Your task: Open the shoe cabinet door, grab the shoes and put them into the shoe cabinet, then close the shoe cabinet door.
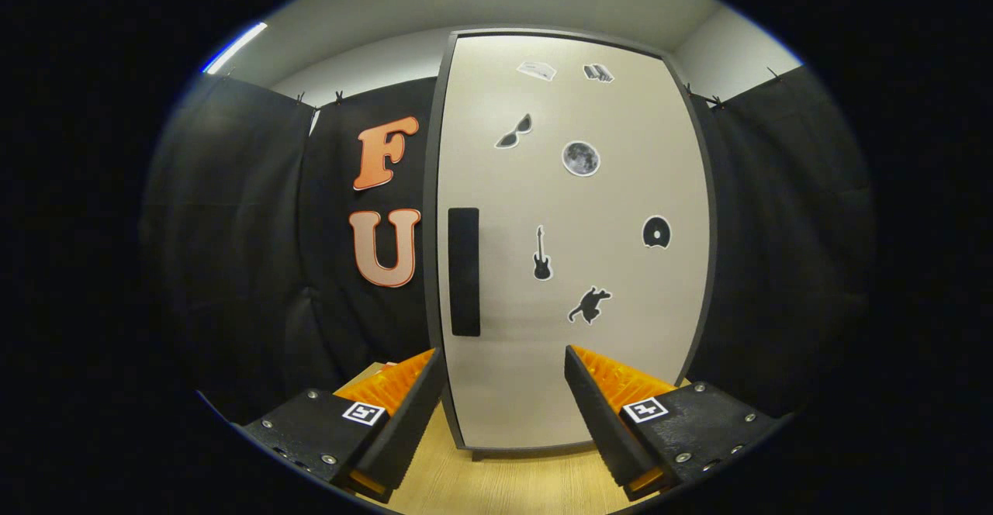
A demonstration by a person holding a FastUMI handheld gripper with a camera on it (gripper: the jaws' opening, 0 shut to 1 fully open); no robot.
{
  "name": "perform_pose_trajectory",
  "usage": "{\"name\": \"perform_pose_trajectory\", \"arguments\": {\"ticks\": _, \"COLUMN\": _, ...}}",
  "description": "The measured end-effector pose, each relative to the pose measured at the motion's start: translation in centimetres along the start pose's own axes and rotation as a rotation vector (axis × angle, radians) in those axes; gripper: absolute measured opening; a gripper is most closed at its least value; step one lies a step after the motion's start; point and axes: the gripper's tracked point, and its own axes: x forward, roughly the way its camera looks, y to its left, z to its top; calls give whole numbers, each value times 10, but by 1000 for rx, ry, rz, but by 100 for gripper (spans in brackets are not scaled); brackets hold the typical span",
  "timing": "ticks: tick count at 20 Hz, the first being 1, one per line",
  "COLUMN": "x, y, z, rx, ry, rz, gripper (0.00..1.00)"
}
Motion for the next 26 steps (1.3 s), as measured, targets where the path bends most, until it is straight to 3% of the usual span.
{"name": "perform_pose_trajectory", "arguments": {"ticks": 14, "x": -172, "y": -66, "z": 26, "rx": 0, "ry": -19, "rz": -103, "gripper": 96}}
{"name": "perform_pose_trajectory", "arguments": {"ticks": 26, "x": -187, "y": -67, "z": 22, "rx": -4, "ry": -15, "rz": -108, "gripper": 96}}
